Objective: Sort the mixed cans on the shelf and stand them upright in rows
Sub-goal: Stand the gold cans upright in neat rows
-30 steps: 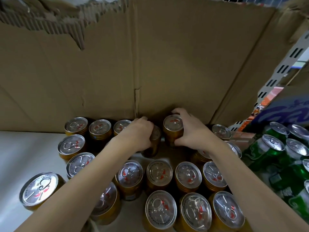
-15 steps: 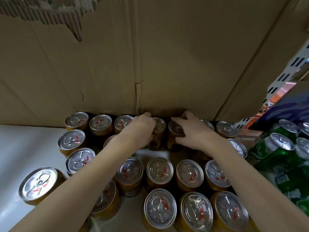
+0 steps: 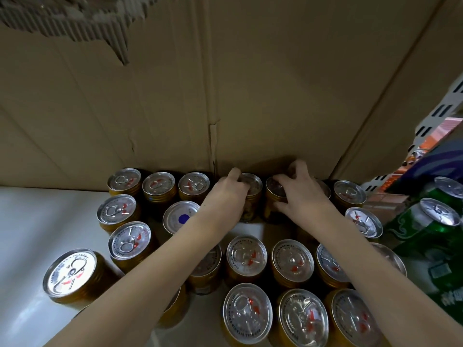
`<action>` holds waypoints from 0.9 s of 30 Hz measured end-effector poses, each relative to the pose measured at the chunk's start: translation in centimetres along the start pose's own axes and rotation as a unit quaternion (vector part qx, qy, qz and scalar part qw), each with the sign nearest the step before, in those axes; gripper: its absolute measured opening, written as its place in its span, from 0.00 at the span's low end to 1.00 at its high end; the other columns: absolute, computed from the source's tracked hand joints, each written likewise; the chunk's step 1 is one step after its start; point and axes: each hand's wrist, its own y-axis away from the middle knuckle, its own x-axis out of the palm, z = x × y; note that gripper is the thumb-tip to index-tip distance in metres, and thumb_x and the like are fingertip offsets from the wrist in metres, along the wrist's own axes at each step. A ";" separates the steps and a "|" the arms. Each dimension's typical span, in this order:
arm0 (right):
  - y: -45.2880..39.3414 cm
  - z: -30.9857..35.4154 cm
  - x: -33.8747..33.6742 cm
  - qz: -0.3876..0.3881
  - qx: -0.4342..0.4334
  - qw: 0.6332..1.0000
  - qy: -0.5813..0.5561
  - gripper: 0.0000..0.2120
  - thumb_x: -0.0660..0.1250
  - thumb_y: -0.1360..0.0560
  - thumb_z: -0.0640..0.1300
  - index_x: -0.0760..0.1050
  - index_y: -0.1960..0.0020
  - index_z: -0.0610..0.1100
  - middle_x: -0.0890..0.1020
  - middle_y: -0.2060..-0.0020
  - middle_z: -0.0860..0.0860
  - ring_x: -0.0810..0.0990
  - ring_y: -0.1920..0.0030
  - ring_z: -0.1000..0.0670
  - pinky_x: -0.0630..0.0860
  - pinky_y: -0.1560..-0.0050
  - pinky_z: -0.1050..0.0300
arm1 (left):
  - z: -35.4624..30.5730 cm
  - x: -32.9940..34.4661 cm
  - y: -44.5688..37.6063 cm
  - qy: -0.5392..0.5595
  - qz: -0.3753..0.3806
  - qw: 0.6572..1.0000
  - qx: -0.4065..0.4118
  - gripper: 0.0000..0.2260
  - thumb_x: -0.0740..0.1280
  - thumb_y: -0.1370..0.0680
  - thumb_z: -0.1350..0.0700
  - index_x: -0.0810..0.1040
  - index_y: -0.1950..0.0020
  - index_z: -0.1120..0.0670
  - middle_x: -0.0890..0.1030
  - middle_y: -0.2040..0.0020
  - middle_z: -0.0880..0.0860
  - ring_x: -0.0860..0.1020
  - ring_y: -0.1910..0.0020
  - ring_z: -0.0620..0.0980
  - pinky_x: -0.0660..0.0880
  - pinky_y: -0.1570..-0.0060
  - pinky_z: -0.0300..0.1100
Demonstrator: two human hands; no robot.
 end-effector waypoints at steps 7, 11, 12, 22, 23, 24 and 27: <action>0.6 0.7 -0.2 -0.015 -0.002 0.998 0.058 0.27 0.65 0.26 0.47 0.62 0.29 0.46 0.65 0.35 0.46 0.62 0.34 0.45 0.67 0.39 0.52 | -0.3 -0.4 0.0 -0.023 0.000 1.000 0.003 0.21 0.63 0.25 0.64 0.68 0.32 0.56 0.67 0.35 0.54 0.70 0.40 0.56 0.71 0.50 0.44; 1.4 1.8 -0.4 -0.024 -0.003 0.999 0.038 0.25 0.65 0.25 0.50 0.64 0.31 0.45 0.68 0.37 0.47 0.65 0.36 0.46 0.66 0.40 0.54 | 1.5 -2.2 1.6 -0.015 0.001 1.000 0.023 0.32 0.66 0.24 0.54 0.53 0.24 0.52 0.65 0.31 0.56 0.64 0.33 0.57 0.66 0.36 0.49; 1.6 2.2 -0.5 -0.033 -0.007 0.999 0.027 0.24 0.64 0.25 0.51 0.66 0.32 0.45 0.69 0.38 0.47 0.66 0.36 0.47 0.66 0.41 0.55 | 2.2 -3.0 2.3 -0.005 -0.002 1.000 0.010 0.32 0.65 0.23 0.51 0.53 0.24 0.51 0.64 0.31 0.56 0.63 0.32 0.57 0.65 0.36 0.50; 2.7 12.8 -0.9 0.028 -0.135 0.989 -0.058 0.23 0.62 0.24 0.55 0.67 0.32 0.47 0.71 0.38 0.49 0.71 0.39 0.49 0.71 0.42 0.54 | 9.8 -4.7 11.4 0.011 -0.011 0.992 -0.126 0.24 0.65 0.25 0.45 0.68 0.30 0.49 0.71 0.37 0.54 0.68 0.37 0.54 0.68 0.41 0.46; 2.9 13.6 -0.7 0.041 -0.141 0.988 -0.053 0.23 0.62 0.24 0.55 0.67 0.33 0.47 0.71 0.39 0.49 0.72 0.41 0.49 0.72 0.43 0.54 | 10.0 -4.5 12.1 0.018 -0.008 0.992 -0.124 0.23 0.64 0.25 0.45 0.69 0.31 0.50 0.71 0.38 0.53 0.67 0.36 0.54 0.69 0.41 0.45; 3.1 14.4 -0.5 0.053 -0.143 0.987 -0.046 0.23 0.63 0.25 0.56 0.68 0.33 0.47 0.71 0.40 0.49 0.72 0.42 0.49 0.73 0.44 0.53 | 10.2 -4.3 12.8 0.020 -0.008 0.993 -0.119 0.22 0.64 0.24 0.45 0.70 0.32 0.50 0.70 0.37 0.53 0.67 0.36 0.53 0.68 0.40 0.45; 4.1 15.1 -0.1 0.071 -0.142 0.987 -0.033 0.26 0.63 0.25 0.57 0.63 0.31 0.50 0.67 0.38 0.50 0.72 0.43 0.49 0.74 0.45 0.53 | 10.7 -3.7 14.2 0.022 -0.027 0.995 -0.095 0.22 0.63 0.25 0.42 0.71 0.34 0.50 0.69 0.36 0.52 0.65 0.37 0.53 0.67 0.42 0.43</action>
